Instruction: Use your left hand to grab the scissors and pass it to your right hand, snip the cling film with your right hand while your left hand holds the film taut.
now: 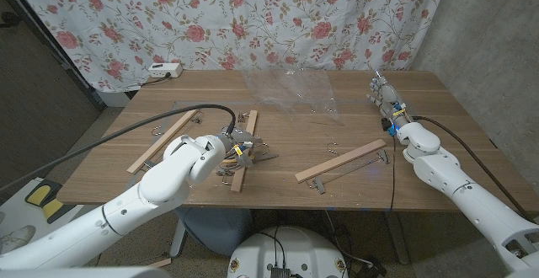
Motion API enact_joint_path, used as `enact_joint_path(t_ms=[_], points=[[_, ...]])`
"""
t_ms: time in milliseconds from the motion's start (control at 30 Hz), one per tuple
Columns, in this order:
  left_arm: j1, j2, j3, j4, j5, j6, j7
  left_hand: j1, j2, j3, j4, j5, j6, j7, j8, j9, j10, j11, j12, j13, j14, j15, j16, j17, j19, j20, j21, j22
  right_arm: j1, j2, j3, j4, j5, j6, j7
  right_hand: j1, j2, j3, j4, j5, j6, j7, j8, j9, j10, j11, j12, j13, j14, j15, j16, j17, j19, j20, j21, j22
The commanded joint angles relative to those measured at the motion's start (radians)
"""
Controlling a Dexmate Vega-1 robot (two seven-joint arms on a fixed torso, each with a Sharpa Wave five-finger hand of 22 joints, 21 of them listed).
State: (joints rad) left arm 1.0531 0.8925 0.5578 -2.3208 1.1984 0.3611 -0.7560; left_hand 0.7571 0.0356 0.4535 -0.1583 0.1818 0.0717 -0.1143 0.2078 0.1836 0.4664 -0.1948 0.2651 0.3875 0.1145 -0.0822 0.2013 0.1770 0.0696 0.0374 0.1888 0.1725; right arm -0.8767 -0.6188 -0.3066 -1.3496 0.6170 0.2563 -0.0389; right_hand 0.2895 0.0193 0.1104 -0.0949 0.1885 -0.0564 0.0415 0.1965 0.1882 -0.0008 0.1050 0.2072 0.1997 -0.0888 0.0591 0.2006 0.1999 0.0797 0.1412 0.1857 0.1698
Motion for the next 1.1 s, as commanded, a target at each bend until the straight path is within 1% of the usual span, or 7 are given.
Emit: enact_joint_path(t_ms=[33, 333, 567, 900, 933, 967, 1100], points=[[-0.002, -0.006, 0.018, 0.009, 0.011, -0.001, 0.007, 0.002, -0.005, -0.002, 0.002, 0.001, 0.005, 0.0, -0.001, 0.004, 0.009, 0.001, -0.003, 0.005, 0.001, -0.004, -0.004, 0.0, -0.001, -0.007, 0.001, -0.001, 0.003, 0.007, -0.004, 0.006, -0.001, 0.001, 0.0, 0.0, 0.011, 0.003, -0.007, -0.003, -0.013, -0.003, -0.003, 0.002, -0.003, -0.004, -0.001, 0.002, -0.008, -0.001, 0.004, 0.003, -0.003, 0.007, 0.004, 0.002], [0.001, -0.014, 0.032, 0.018, 0.045, 0.001, 0.011, 0.013, 0.004, 0.002, -0.002, 0.005, 0.001, -0.002, -0.003, 0.005, 0.011, -0.004, -0.004, 0.007, 0.006, -0.009, -0.002, 0.0, 0.002, -0.006, 0.002, -0.001, 0.0, 0.001, -0.006, -0.004, -0.011, 0.001, -0.006, -0.003, 0.013, 0.003, -0.005, -0.003, -0.015, 0.003, -0.003, 0.002, -0.001, -0.004, 0.0, 0.002, -0.007, -0.003, 0.005, 0.004, -0.003, 0.005, 0.004, 0.002], [0.005, -0.018, 0.032, 0.019, 0.048, -0.001, 0.013, 0.021, 0.01, 0.004, -0.003, 0.008, 0.002, -0.007, -0.003, 0.005, 0.014, -0.001, -0.004, 0.008, 0.005, -0.007, -0.003, 0.0, 0.003, -0.005, 0.002, -0.001, -0.003, -0.001, -0.009, -0.011, -0.018, 0.004, -0.008, -0.005, 0.015, 0.003, -0.004, -0.003, -0.013, 0.005, -0.002, 0.002, -0.001, -0.004, 0.0, 0.002, -0.008, -0.002, 0.005, 0.005, -0.003, 0.005, 0.004, 0.002], [0.007, -0.024, 0.031, 0.026, 0.047, -0.001, 0.015, 0.02, 0.015, 0.001, 0.001, 0.009, 0.002, 0.0, -0.004, 0.006, 0.017, 0.002, -0.004, 0.011, 0.007, -0.005, -0.002, 0.0, 0.002, -0.003, 0.002, -0.001, -0.006, 0.002, -0.008, -0.013, -0.018, 0.005, -0.014, -0.006, 0.014, 0.002, -0.004, -0.004, -0.004, 0.006, 0.002, 0.002, -0.002, -0.001, 0.0, 0.002, -0.008, -0.002, 0.005, 0.005, -0.003, 0.005, 0.004, 0.002], [0.007, -0.024, 0.032, 0.027, 0.048, -0.001, 0.014, 0.02, 0.018, 0.001, 0.002, 0.009, 0.005, 0.003, -0.003, 0.006, 0.019, 0.002, -0.004, 0.011, 0.008, -0.006, -0.002, 0.0, 0.002, -0.003, 0.002, 0.0, -0.009, 0.008, -0.006, -0.014, -0.022, 0.01, -0.028, -0.006, 0.016, 0.002, -0.005, -0.004, -0.041, 0.011, -0.012, 0.002, -0.004, -0.001, -0.001, 0.002, -0.009, -0.002, 0.005, 0.004, -0.004, 0.004, 0.004, 0.002], [0.007, -0.025, 0.032, 0.028, 0.047, 0.0, 0.014, 0.02, 0.019, 0.001, 0.003, 0.01, 0.007, 0.003, -0.002, 0.006, 0.019, 0.001, -0.004, 0.012, 0.009, -0.007, -0.002, 0.0, 0.003, -0.004, 0.002, 0.0, -0.011, 0.01, -0.005, -0.014, -0.023, 0.014, -0.033, -0.006, 0.017, 0.002, -0.007, -0.004, -0.064, 0.012, -0.019, 0.002, -0.006, -0.002, -0.002, 0.002, -0.009, -0.001, 0.005, 0.004, -0.002, 0.004, 0.004, 0.002], [0.007, -0.027, 0.03, 0.031, 0.032, -0.003, 0.014, 0.02, 0.023, 0.0, 0.004, 0.01, 0.01, 0.002, -0.001, 0.006, 0.021, 0.001, -0.004, 0.013, 0.01, -0.008, -0.001, 0.0, 0.003, -0.006, 0.002, 0.0, -0.011, 0.006, -0.006, -0.014, -0.023, 0.013, -0.025, -0.006, 0.017, 0.002, -0.008, -0.004, -0.062, 0.012, -0.015, 0.002, -0.006, 0.0, -0.003, 0.002, -0.007, -0.002, 0.006, 0.004, 0.0, 0.002, 0.005, 0.002]])
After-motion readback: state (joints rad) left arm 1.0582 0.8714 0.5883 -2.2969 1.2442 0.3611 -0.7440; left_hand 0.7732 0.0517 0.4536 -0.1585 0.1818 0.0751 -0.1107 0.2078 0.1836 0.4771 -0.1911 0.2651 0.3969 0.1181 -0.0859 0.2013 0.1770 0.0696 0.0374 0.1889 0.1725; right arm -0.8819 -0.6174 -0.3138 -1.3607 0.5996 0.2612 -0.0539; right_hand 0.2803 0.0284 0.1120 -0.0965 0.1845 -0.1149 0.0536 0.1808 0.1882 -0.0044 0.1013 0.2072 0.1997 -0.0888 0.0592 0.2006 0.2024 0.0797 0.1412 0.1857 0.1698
